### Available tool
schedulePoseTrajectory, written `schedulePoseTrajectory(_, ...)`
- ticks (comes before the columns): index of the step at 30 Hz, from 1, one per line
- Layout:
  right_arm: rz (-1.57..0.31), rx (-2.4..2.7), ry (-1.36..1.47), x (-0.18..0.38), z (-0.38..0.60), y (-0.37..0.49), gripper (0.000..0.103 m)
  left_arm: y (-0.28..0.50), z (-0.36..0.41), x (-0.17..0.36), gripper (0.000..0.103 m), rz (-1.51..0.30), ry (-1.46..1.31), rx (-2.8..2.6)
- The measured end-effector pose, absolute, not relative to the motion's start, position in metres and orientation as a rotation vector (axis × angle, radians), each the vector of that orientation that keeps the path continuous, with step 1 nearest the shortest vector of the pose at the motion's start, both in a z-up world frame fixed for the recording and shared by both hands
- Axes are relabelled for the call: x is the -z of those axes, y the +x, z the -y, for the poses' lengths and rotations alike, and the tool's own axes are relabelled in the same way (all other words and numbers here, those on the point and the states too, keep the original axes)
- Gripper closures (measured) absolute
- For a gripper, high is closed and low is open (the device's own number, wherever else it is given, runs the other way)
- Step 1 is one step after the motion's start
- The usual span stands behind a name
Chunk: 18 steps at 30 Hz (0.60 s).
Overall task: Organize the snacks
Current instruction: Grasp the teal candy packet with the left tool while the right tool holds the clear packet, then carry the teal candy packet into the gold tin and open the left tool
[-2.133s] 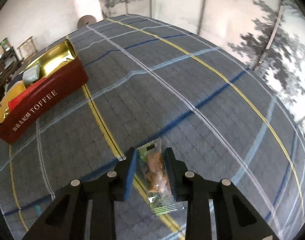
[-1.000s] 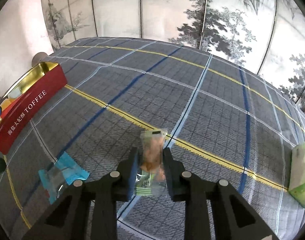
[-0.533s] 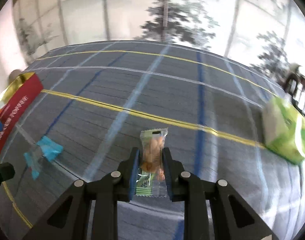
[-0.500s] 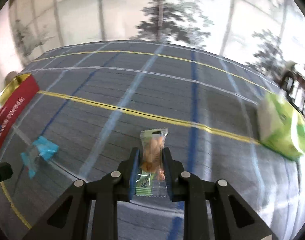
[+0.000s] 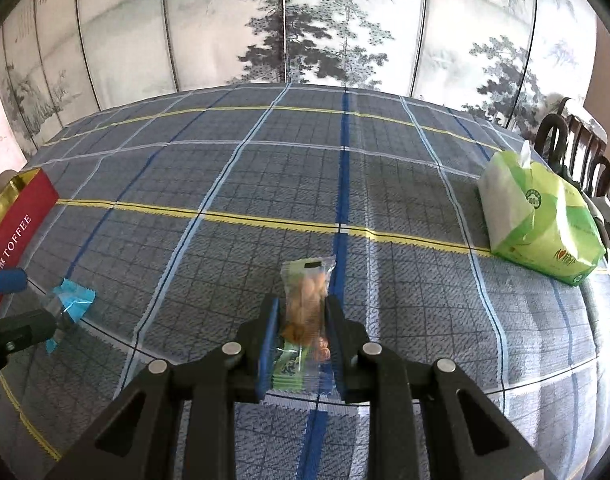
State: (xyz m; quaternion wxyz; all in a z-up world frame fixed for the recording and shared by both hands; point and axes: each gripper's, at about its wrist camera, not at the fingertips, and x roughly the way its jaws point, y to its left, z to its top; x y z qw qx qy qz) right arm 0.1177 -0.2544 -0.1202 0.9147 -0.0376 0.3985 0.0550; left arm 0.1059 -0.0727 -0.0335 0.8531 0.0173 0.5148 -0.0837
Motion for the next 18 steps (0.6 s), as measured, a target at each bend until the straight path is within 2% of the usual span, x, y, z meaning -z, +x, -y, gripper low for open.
schedulePoseTrajectory(7,-0.821,-0.116,-0.073,0.121,0.254,0.118,0.079,0.114,0.083,0.044,0.047,-1.120,0.062,0.178)
schedulePoseTrajectory(12,-0.821,-0.116,-0.074,0.121,0.255,0.118,0.079,0.116,0.084,0.048,0.066,-1.129,0.061,0.192)
schedulePoseTrajectory(18,-0.821,-0.116,-0.074,0.121,0.255,0.118,0.079,0.115,0.084,0.050,0.069,-1.122,0.064,0.201)
